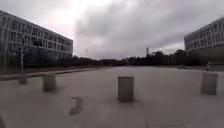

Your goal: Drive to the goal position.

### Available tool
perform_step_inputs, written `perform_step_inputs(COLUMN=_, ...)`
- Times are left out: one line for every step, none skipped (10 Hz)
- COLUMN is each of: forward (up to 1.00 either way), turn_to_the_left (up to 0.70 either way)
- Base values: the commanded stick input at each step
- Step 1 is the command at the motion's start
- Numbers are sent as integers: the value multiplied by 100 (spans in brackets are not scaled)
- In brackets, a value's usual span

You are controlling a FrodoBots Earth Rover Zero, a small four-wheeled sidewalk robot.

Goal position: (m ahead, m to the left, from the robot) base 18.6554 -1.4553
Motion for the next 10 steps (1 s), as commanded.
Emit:
perform_step_inputs(forward=70, turn_to_the_left=-29)
perform_step_inputs(forward=7, turn_to_the_left=-1)
perform_step_inputs(forward=2, turn_to_the_left=0)
perform_step_inputs(forward=1, turn_to_the_left=0)
perform_step_inputs(forward=-38, turn_to_the_left=0)
perform_step_inputs(forward=-68, turn_to_the_left=0)
perform_step_inputs(forward=-68, turn_to_the_left=0)
perform_step_inputs(forward=-69, turn_to_the_left=18)
perform_step_inputs(forward=-70, turn_to_the_left=31)
perform_step_inputs(forward=-70, turn_to_the_left=34)
